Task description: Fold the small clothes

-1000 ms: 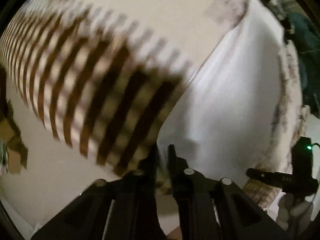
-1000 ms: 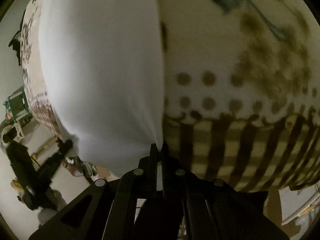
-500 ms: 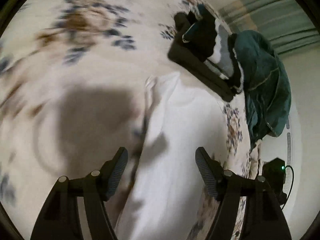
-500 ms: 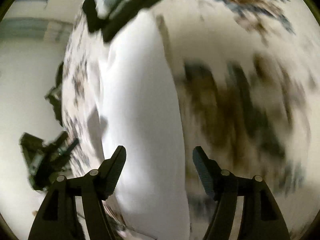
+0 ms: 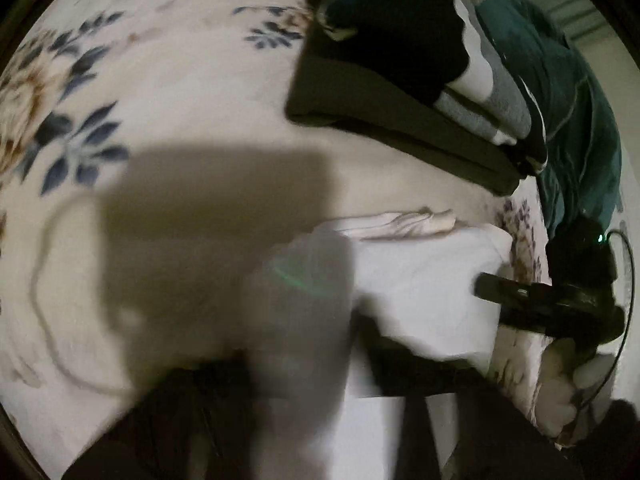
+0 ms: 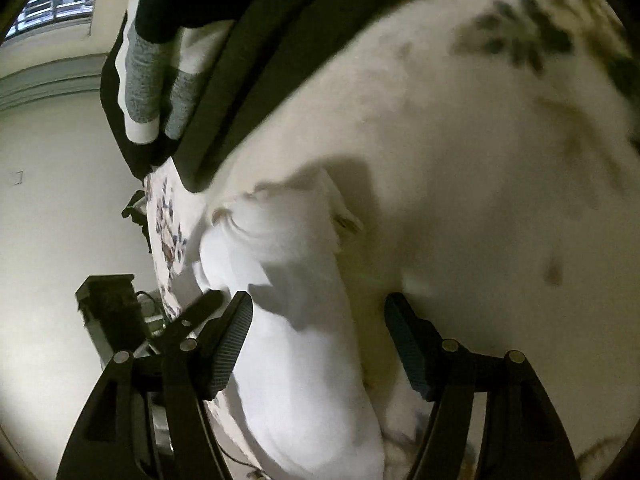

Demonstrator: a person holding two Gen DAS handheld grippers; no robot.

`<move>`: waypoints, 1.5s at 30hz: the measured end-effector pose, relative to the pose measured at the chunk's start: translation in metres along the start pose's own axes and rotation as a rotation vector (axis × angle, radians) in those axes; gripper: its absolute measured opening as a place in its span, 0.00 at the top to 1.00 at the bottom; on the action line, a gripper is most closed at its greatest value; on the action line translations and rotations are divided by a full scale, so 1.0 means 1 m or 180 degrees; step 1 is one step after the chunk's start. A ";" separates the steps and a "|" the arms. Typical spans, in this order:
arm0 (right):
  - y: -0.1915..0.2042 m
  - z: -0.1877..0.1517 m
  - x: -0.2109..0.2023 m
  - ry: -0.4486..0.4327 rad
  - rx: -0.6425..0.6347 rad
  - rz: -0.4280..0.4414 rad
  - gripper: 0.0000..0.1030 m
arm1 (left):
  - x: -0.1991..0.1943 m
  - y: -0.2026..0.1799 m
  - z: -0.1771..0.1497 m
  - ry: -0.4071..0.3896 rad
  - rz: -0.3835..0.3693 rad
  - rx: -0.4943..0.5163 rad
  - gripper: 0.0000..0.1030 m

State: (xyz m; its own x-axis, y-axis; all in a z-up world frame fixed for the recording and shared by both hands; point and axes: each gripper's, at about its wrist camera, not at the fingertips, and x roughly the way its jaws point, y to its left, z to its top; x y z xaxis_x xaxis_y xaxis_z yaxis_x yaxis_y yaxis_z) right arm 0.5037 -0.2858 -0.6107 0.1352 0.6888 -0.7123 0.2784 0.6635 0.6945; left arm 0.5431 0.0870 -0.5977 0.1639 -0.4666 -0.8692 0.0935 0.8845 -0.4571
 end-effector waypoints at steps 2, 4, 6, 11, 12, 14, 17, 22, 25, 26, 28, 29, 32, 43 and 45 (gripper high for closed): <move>0.004 0.008 0.003 -0.0026 -0.0014 -0.0001 0.94 | -0.005 -0.006 -0.005 -0.0075 0.0058 0.0087 0.93; 0.011 0.012 0.000 -0.0118 -0.0042 0.0002 0.95 | -0.015 -0.008 -0.011 -0.0171 0.0039 0.0104 0.93; 0.024 0.012 -0.001 -0.0164 -0.0127 0.0048 0.97 | -0.030 -0.006 -0.019 -0.0291 -0.0063 0.0025 0.93; 0.054 -0.005 -0.021 -0.0230 -0.0446 0.0192 0.98 | -0.076 -0.001 -0.043 -0.0590 -0.0253 -0.0032 0.93; 0.060 -0.010 -0.022 -0.0243 -0.0495 0.0206 0.98 | -0.087 -0.001 -0.051 -0.0643 -0.0288 -0.0029 0.93; 0.073 -0.027 -0.026 -0.0248 -0.0619 0.0264 0.98 | -0.106 -0.003 -0.065 -0.0738 -0.0348 -0.0029 0.93; 0.087 -0.056 -0.034 -0.0252 -0.0785 0.0304 0.98 | -0.120 -0.004 -0.084 -0.0812 -0.0382 -0.0033 0.93; 0.094 -0.107 -0.041 -0.0219 -0.0973 0.0306 0.98 | -0.129 -0.005 -0.125 -0.0850 -0.0511 -0.0134 0.93; 0.091 -0.145 -0.036 -0.0123 -0.1142 0.0187 0.98 | -0.123 0.000 -0.150 -0.0740 -0.0553 -0.0194 0.92; 0.088 -0.155 -0.034 -0.0072 -0.1171 0.0167 0.98 | -0.122 0.005 -0.163 -0.0670 -0.0575 -0.0228 0.89; 0.075 -0.180 -0.031 0.0154 -0.1250 0.0092 0.98 | -0.115 0.018 -0.194 -0.0422 -0.0589 -0.0355 0.80; 0.072 -0.190 -0.028 0.0191 -0.1298 -0.0001 0.98 | -0.114 0.023 -0.206 -0.0344 -0.0559 -0.0413 0.71; 0.063 -0.221 -0.011 0.0529 -0.1489 -0.0199 0.93 | -0.120 0.052 -0.260 -0.0173 -0.0470 -0.0702 0.49; 0.010 -0.250 -0.035 0.0613 -0.0733 0.0229 0.35 | -0.159 0.075 -0.251 -0.0371 -0.0240 -0.1296 0.49; -0.004 -0.243 -0.040 0.0384 -0.0402 0.0387 0.35 | -0.149 0.054 -0.225 -0.0362 -0.0100 -0.1032 0.48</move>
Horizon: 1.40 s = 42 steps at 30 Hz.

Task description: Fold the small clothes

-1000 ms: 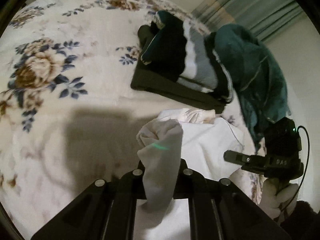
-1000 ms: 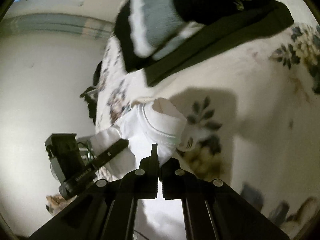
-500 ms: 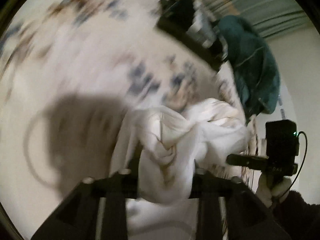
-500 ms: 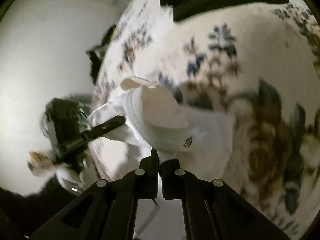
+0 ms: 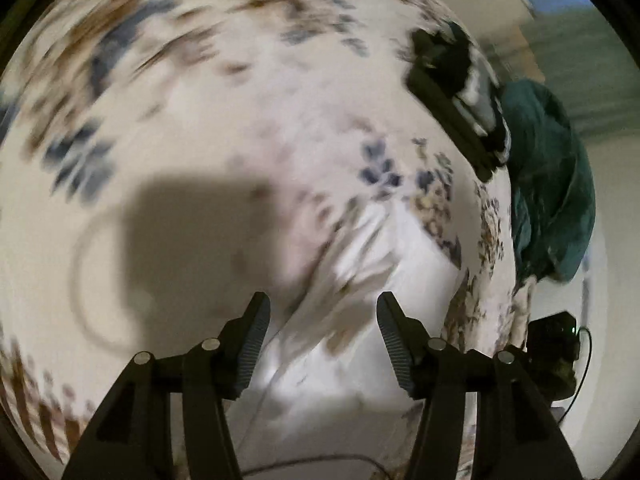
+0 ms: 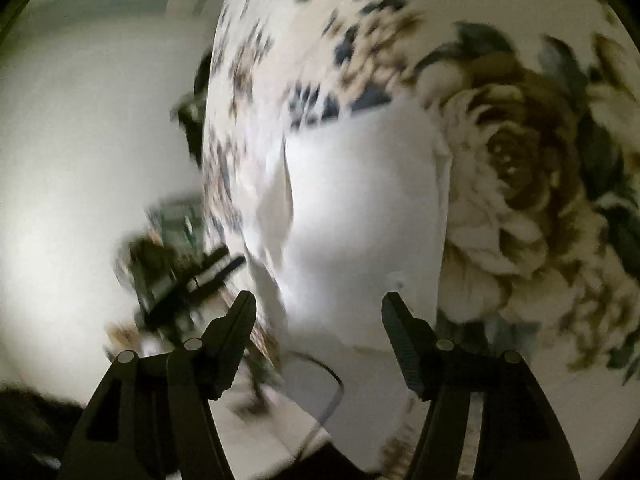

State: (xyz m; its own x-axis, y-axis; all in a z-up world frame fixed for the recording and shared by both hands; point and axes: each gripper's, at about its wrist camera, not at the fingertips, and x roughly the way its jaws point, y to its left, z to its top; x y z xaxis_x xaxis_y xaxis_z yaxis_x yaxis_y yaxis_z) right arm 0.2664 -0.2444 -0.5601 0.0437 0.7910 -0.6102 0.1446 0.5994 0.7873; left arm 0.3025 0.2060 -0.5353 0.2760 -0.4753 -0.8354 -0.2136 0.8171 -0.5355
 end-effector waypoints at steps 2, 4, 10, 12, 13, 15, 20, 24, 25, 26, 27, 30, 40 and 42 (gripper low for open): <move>-0.009 0.005 0.004 -0.0158 0.0201 -0.0062 0.35 | 0.022 -0.027 0.016 0.0039 0.0096 0.0260 0.48; -0.014 0.012 0.015 -0.0233 0.0314 -0.0100 0.35 | 0.051 -0.042 0.028 0.0173 0.0298 0.0450 0.48; -0.006 0.038 0.049 -0.0472 0.0275 -0.0795 0.35 | 0.097 -0.015 0.080 0.0340 0.1161 0.0463 0.49; -0.008 0.046 0.046 -0.0526 0.0306 -0.1038 0.35 | 0.080 -0.011 0.089 0.0231 0.0940 0.0262 0.49; -0.007 0.049 0.045 -0.0553 0.0323 -0.1049 0.35 | 0.072 -0.016 0.090 0.0195 0.0861 0.0250 0.49; -0.006 0.052 0.044 -0.0621 0.0353 -0.1005 0.35 | 0.063 -0.035 0.083 0.0168 0.0675 0.0354 0.49; -0.003 0.059 0.049 -0.0671 0.0391 -0.0880 0.35 | 0.104 -0.080 0.063 0.0422 0.0709 0.0897 0.52; -0.007 0.070 0.062 -0.0690 0.0430 -0.1001 0.75 | 0.113 -0.061 0.079 0.0325 0.0881 0.0885 0.91; -0.009 0.067 0.056 -0.0682 0.0435 -0.1130 0.78 | 0.110 -0.051 0.084 0.0272 0.1030 0.0826 0.91; -0.011 0.069 0.055 -0.0688 0.0462 -0.1206 0.78 | 0.105 -0.039 0.089 0.0205 0.1172 0.0741 0.91; -0.015 0.070 0.053 -0.0701 0.0506 -0.1260 0.78 | 0.098 -0.024 0.096 0.0165 0.1211 0.0609 0.91; -0.020 0.074 0.048 -0.0684 0.0571 -0.1216 0.78 | 0.085 0.002 0.108 0.0240 0.0773 0.0149 0.90; -0.010 0.070 0.056 -0.0373 0.0468 -0.0981 0.52 | 0.117 -0.022 0.052 0.0755 0.0822 0.0841 0.42; -0.013 0.063 0.064 -0.0247 0.0436 -0.1193 0.52 | 0.097 -0.015 0.051 0.0667 0.0629 0.0651 0.43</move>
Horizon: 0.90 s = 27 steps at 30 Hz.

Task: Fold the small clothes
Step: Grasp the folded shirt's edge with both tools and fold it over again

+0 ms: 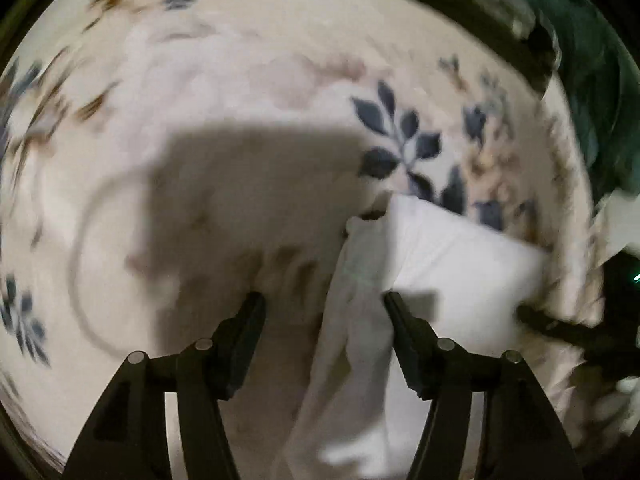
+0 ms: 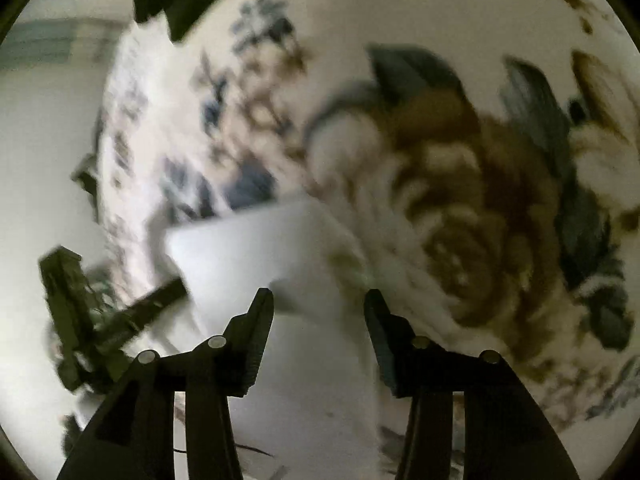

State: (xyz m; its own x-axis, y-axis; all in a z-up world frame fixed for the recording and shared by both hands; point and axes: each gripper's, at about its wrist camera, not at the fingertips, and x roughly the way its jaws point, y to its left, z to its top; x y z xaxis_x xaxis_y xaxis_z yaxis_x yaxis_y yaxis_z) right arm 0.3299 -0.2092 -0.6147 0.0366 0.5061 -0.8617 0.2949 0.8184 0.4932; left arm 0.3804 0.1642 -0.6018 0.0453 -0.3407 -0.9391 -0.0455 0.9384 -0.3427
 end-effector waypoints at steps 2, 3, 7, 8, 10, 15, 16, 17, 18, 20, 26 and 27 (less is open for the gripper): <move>-0.004 -0.011 -0.005 0.0048 0.0047 0.0047 0.49 | -0.029 -0.001 -0.012 -0.0191 -0.0122 0.0011 0.44; -0.005 -0.017 -0.009 0.0045 0.0061 0.0078 0.42 | -0.047 -0.001 -0.021 -0.0296 -0.0169 0.0047 0.44; 0.000 -0.068 -0.040 -0.0002 0.0086 0.0149 0.40 | -0.088 0.004 -0.075 -0.0461 -0.0249 0.0063 0.34; 0.000 -0.082 -0.045 0.0000 0.0114 0.0144 0.40 | -0.091 0.004 -0.085 -0.0453 -0.0239 0.0060 0.34; 0.000 -0.115 -0.051 0.0029 0.0192 0.0149 0.40 | -0.092 0.022 -0.119 -0.0303 -0.0157 0.0061 0.34; -0.021 -0.220 -0.046 0.0159 0.0568 0.0074 0.40 | -0.059 0.049 -0.191 0.0184 -0.0035 -0.0044 0.34; -0.026 -0.244 -0.039 0.0209 0.0677 0.0071 0.40 | -0.048 0.055 -0.205 0.0295 -0.0065 -0.0061 0.34; -0.030 -0.258 -0.033 0.0250 0.0733 0.0085 0.40 | -0.038 0.059 -0.216 0.0407 -0.0163 -0.0091 0.34; -0.034 -0.270 -0.025 0.0289 0.0783 0.0101 0.40 | -0.028 0.061 -0.224 0.0502 -0.0193 -0.0110 0.34; -0.047 -0.295 -0.004 0.0378 0.0897 0.0094 0.40 | -0.012 0.061 -0.237 0.0605 -0.0284 -0.0085 0.34; -0.076 -0.331 0.049 0.0463 0.1263 0.0332 0.40 | 0.016 0.043 -0.254 0.0609 -0.0312 0.0091 0.36; -0.077 -0.335 0.055 0.0430 0.1328 0.0433 0.40 | 0.013 0.038 -0.257 0.0563 -0.0315 0.0153 0.40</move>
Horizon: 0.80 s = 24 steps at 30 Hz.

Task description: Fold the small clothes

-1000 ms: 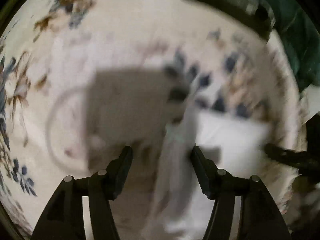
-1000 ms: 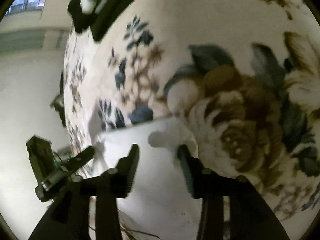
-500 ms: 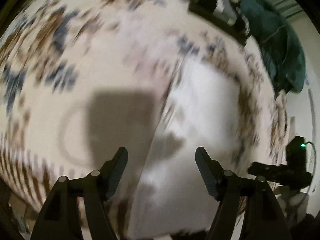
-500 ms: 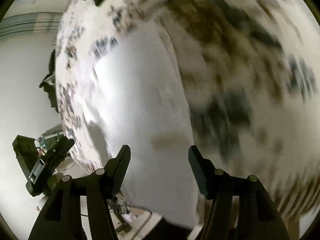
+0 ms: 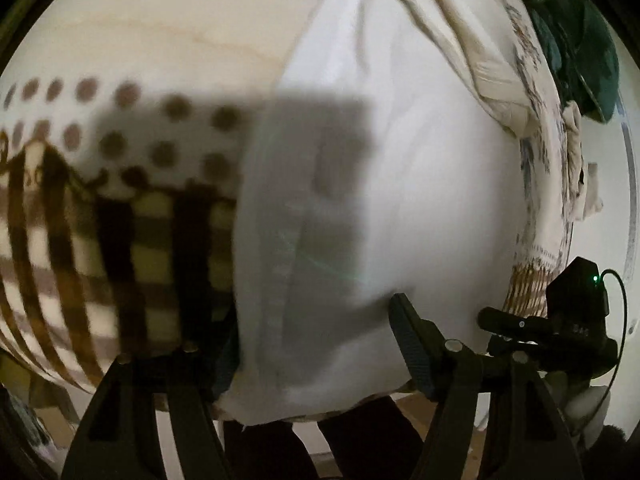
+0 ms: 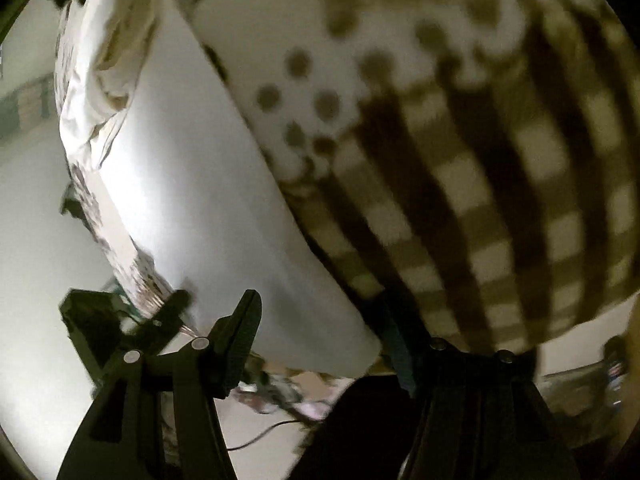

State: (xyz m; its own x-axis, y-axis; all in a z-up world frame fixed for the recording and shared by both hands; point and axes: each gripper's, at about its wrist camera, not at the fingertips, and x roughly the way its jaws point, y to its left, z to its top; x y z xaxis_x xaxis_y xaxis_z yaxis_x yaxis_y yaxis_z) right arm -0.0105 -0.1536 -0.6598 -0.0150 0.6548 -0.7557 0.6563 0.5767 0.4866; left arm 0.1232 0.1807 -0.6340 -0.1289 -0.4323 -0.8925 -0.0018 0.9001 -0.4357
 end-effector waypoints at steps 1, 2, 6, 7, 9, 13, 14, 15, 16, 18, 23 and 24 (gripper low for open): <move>0.001 -0.002 0.003 -0.0017 0.0020 0.0070 0.40 | -0.003 -0.005 -0.003 -0.0041 0.0010 0.0087 0.70; 0.003 -0.006 0.005 -0.0057 0.0011 0.0132 0.49 | -0.006 -0.004 -0.007 -0.0023 0.0031 0.0131 0.96; 0.020 -0.018 0.009 -0.0070 -0.0053 0.0379 0.91 | -0.028 -0.005 -0.013 -0.0101 -0.0213 0.0049 0.96; 0.026 -0.021 0.003 -0.0110 -0.0103 0.0418 0.91 | -0.036 -0.003 -0.011 -0.0130 -0.0305 -0.0042 0.96; 0.032 -0.024 -0.009 -0.0147 -0.0136 0.0529 0.91 | -0.055 0.000 -0.005 -0.0166 -0.0511 -0.0231 0.96; 0.060 -0.017 -0.054 -0.0254 -0.0268 0.0784 0.92 | -0.086 -0.010 0.028 -0.0339 -0.0920 -0.0506 0.96; 0.069 -0.012 -0.063 -0.0296 -0.0304 0.0829 0.92 | -0.094 -0.017 0.046 -0.0400 -0.1070 -0.0576 0.96; 0.083 -0.004 -0.074 -0.0353 -0.0357 0.0884 0.92 | -0.099 -0.022 0.064 -0.0472 -0.1182 -0.0629 0.96; 0.097 0.003 -0.078 -0.0400 -0.0378 0.0911 0.92 | -0.103 -0.025 0.076 -0.0516 -0.1248 -0.0663 0.96; 0.119 0.035 -0.102 -0.0531 -0.0420 0.1024 0.92 | -0.104 -0.036 0.125 -0.0604 -0.1478 -0.0821 0.95; 0.179 0.135 -0.122 -0.0830 -0.0429 0.1263 0.88 | -0.113 -0.019 0.211 -0.0893 -0.1916 -0.1264 0.40; 0.187 0.151 -0.123 -0.0845 -0.0413 0.1325 0.77 | -0.119 -0.018 0.215 -0.0999 -0.1983 -0.1302 0.39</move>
State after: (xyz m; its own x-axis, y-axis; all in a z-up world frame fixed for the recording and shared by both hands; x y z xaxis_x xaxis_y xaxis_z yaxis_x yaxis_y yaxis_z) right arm 0.2276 -0.2001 -0.5426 0.4310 0.7049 -0.5634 0.4666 0.3603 0.8078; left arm 0.3515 0.2044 -0.5452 0.2997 -0.8015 -0.5175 -0.3520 0.4112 -0.8408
